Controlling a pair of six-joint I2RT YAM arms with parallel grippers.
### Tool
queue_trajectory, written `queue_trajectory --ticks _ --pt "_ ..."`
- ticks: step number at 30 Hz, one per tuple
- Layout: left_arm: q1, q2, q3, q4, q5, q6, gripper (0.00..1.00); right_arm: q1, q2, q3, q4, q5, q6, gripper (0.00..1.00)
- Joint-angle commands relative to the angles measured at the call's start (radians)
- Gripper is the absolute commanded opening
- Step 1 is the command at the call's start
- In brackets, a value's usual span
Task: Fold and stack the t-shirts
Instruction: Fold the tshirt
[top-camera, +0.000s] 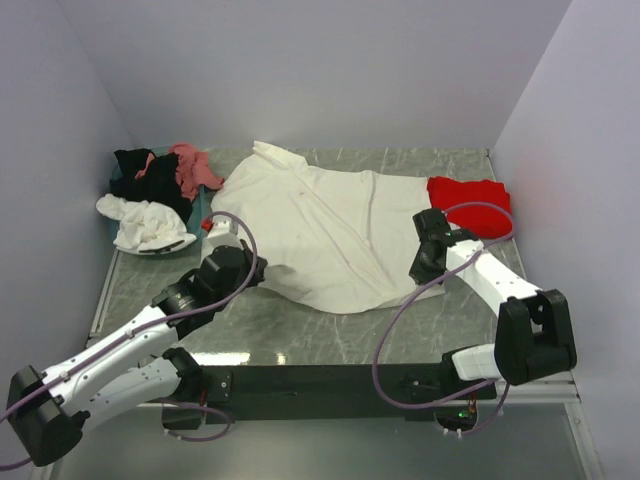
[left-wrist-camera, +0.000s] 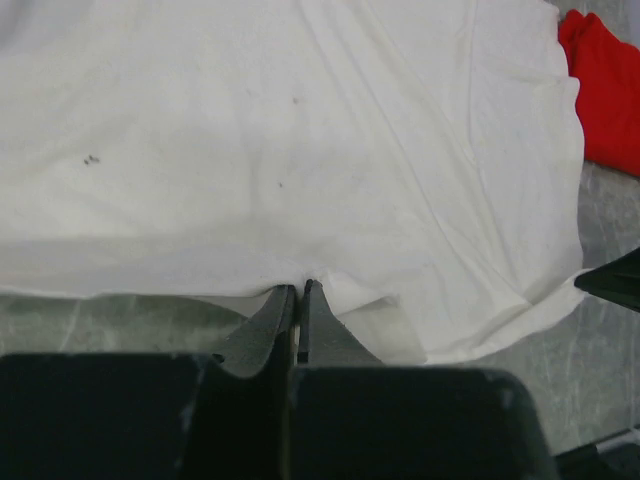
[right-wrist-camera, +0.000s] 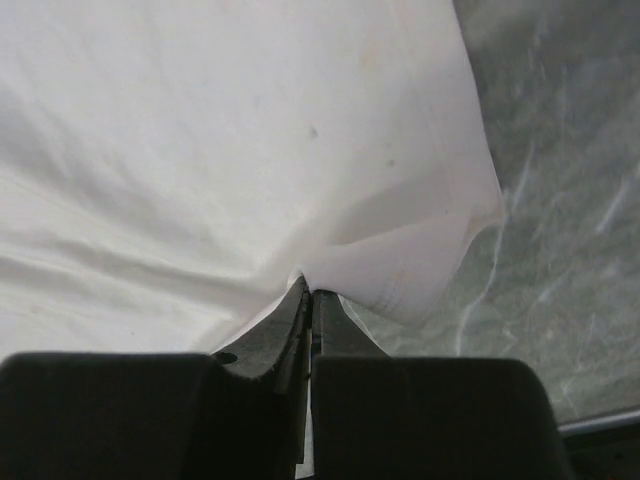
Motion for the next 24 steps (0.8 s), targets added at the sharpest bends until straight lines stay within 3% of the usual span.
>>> queue_trajectory --ticks 1,12,24 --pt "0.057 0.076 0.051 0.166 0.01 0.125 0.01 0.006 0.065 0.09 0.102 -0.002 -0.082 0.0" --pt "0.199 0.261 0.111 0.446 0.168 0.337 0.01 0.003 0.322 0.308 0.093 0.064 -0.156 0.0" --pt "0.308 0.468 0.202 0.585 0.295 0.422 0.01 -0.008 0.382 0.382 0.096 0.097 -0.19 0.0"
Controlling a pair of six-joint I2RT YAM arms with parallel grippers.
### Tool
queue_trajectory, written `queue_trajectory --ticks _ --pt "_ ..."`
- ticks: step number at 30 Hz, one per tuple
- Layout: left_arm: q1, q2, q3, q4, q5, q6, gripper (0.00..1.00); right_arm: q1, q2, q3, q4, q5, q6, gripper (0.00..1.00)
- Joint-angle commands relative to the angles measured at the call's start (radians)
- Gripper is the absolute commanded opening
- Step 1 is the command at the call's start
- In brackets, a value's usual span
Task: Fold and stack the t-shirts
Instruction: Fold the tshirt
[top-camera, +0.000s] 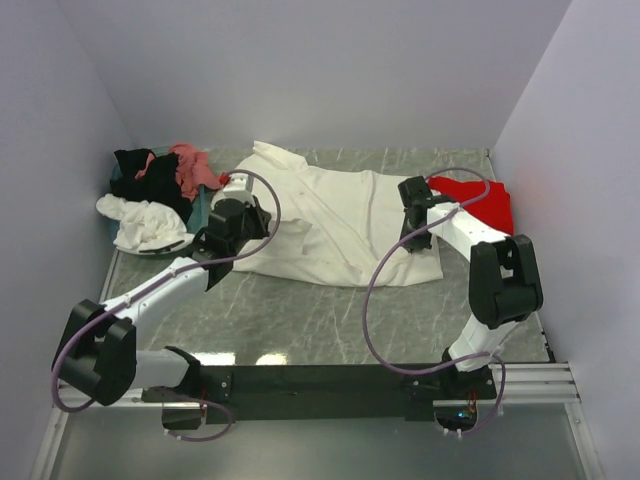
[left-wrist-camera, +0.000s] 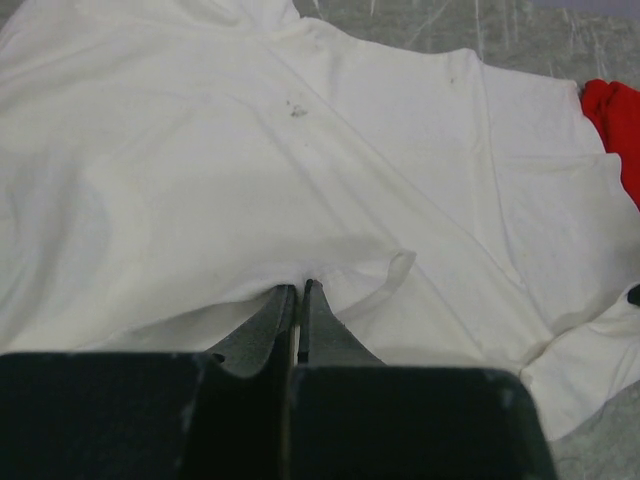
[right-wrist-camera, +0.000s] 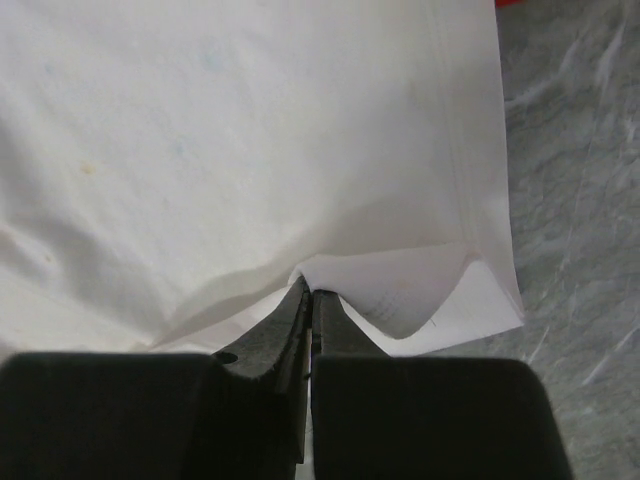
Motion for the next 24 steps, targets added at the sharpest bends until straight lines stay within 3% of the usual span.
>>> queue_trajectory --ticks 1,12,24 --pt "0.025 0.041 0.081 0.097 0.061 0.052 0.01 -0.009 0.016 0.071 0.014 0.035 -0.023 0.0" --pt "0.113 0.154 0.122 0.163 0.119 0.061 0.01 -0.035 0.066 0.15 -0.003 0.037 -0.045 0.0" --pt "0.142 0.116 0.105 0.207 0.142 0.053 0.01 -0.037 -0.043 0.117 -0.003 0.031 -0.043 0.0"
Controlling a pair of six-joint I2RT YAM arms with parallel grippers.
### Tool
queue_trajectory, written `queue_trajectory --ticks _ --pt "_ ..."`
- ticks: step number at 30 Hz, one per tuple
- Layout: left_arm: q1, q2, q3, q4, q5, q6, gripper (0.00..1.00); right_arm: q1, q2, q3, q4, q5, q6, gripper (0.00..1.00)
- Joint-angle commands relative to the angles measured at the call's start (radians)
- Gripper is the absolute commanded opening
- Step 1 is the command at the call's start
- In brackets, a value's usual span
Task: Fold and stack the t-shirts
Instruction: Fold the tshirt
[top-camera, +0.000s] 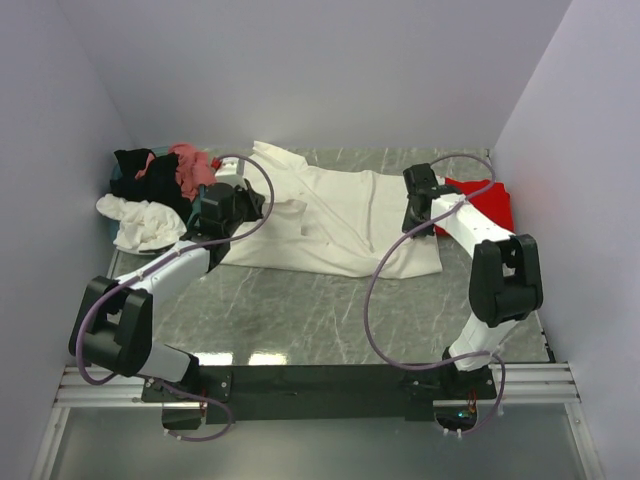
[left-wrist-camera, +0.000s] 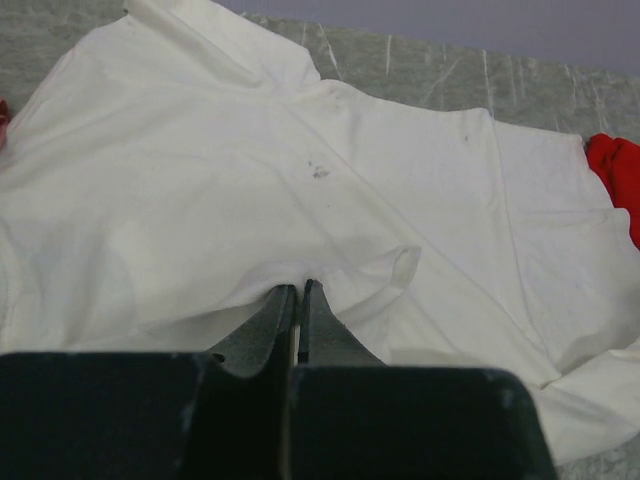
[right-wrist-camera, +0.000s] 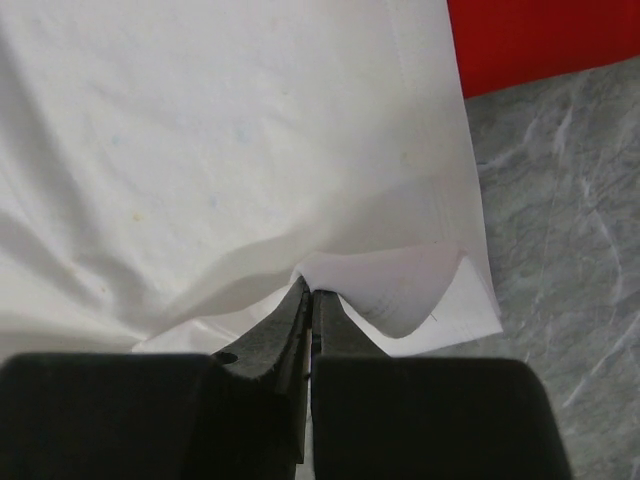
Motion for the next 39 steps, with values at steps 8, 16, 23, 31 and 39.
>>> queue_trajectory --ticks 8,16,23,31,39 --pt "0.019 -0.034 0.022 0.084 0.01 0.012 0.01 -0.009 -0.057 0.026 -0.008 0.044 -0.014 0.0" --pt "0.049 -0.102 -0.029 0.11 -0.008 0.002 0.01 -0.013 -0.09 -0.024 0.008 0.057 -0.004 0.0" --pt "0.059 -0.12 -0.04 0.106 0.001 0.002 0.01 -0.016 -0.113 -0.043 0.011 0.058 0.002 0.0" --pt "0.062 -0.03 0.013 0.092 0.033 0.005 0.01 -0.022 -0.06 -0.007 0.008 0.058 -0.008 0.0" --pt "0.064 0.073 0.097 0.063 0.055 0.023 0.02 -0.032 -0.011 0.036 0.006 0.052 -0.019 0.0"
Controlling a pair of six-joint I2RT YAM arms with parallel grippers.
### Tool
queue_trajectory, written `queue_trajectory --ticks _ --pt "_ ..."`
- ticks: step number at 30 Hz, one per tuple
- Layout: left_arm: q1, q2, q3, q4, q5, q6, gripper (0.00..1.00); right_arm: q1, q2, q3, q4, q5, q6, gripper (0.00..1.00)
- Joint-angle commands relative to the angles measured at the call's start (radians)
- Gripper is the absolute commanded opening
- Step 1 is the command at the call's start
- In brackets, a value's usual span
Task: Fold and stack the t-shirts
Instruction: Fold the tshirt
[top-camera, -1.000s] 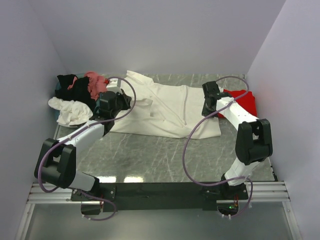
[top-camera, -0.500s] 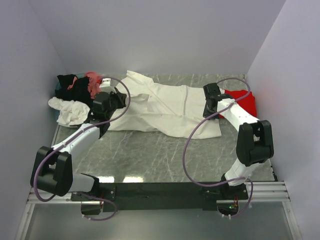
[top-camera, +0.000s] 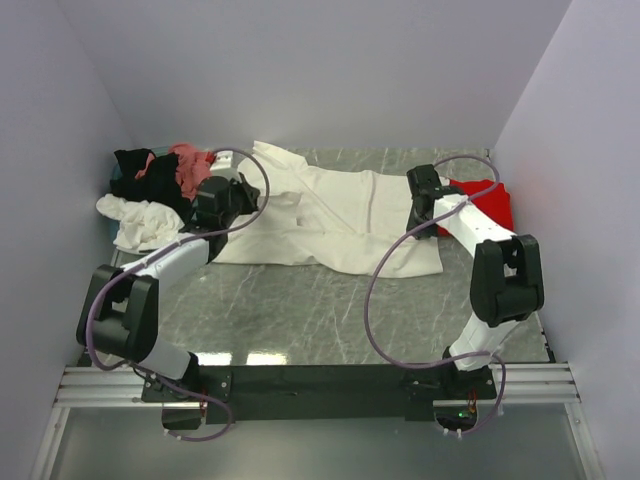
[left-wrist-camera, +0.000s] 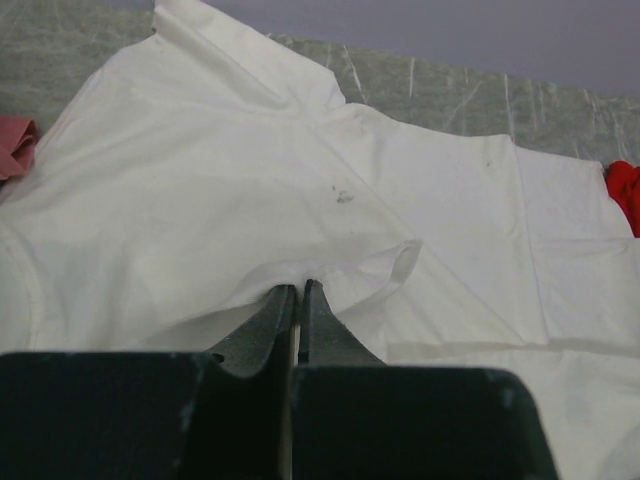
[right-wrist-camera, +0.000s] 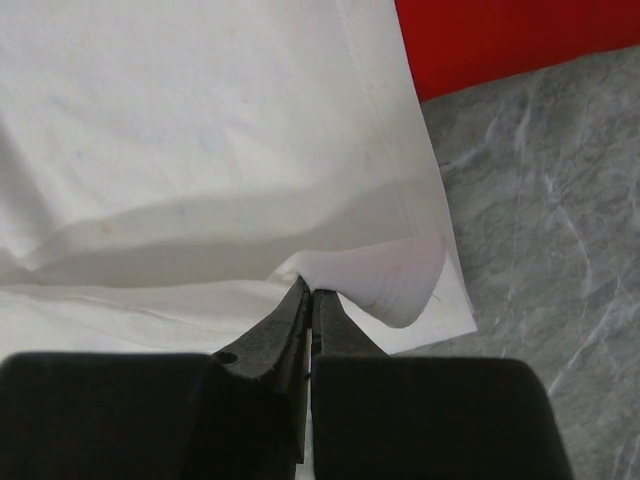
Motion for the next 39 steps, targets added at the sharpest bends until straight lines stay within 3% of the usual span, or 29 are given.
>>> queue_trajectory --ticks 1,2,3,6,7,8,9,11,13,26,39 --pt "0.006 0.026 0.076 0.019 0.029 0.026 0.04 -0.015 0.021 0.057 0.01 0.02 -0.014 0.0" --pt "0.006 0.034 0.09 0.013 0.024 0.025 0.09 -0.015 0.025 0.06 0.01 0.017 -0.016 0.0" --pt "0.004 0.047 0.099 0.007 0.02 0.025 0.31 -0.016 0.029 0.066 0.012 0.012 -0.019 0.01" --pt "0.004 0.083 0.148 -0.039 -0.028 0.006 0.72 -0.023 0.048 0.092 0.0 0.012 -0.026 0.24" --pt "0.006 0.087 0.159 -0.047 -0.045 0.002 0.77 -0.023 0.046 0.098 -0.005 0.014 -0.028 0.32" --pt "0.006 0.089 0.174 -0.055 -0.06 -0.003 0.8 -0.024 0.041 0.1 -0.006 0.015 -0.029 0.47" --pt "0.004 0.083 0.178 -0.062 -0.084 -0.009 0.86 -0.024 0.035 0.096 -0.006 0.023 -0.029 0.54" --pt "0.006 0.064 0.159 -0.059 -0.1 -0.024 0.9 -0.024 -0.001 0.083 -0.006 0.034 -0.026 0.63" --pt "0.004 0.023 0.129 -0.047 -0.094 -0.055 0.93 -0.026 -0.047 0.044 0.001 0.044 -0.022 0.65" --pt "-0.065 -0.107 -0.279 0.031 0.007 -0.242 0.95 -0.05 -0.186 -0.284 0.09 0.022 0.027 0.66" --pt "-0.063 -0.051 -0.329 0.03 -0.069 -0.258 0.95 -0.116 -0.146 -0.316 0.129 0.003 0.015 0.66"
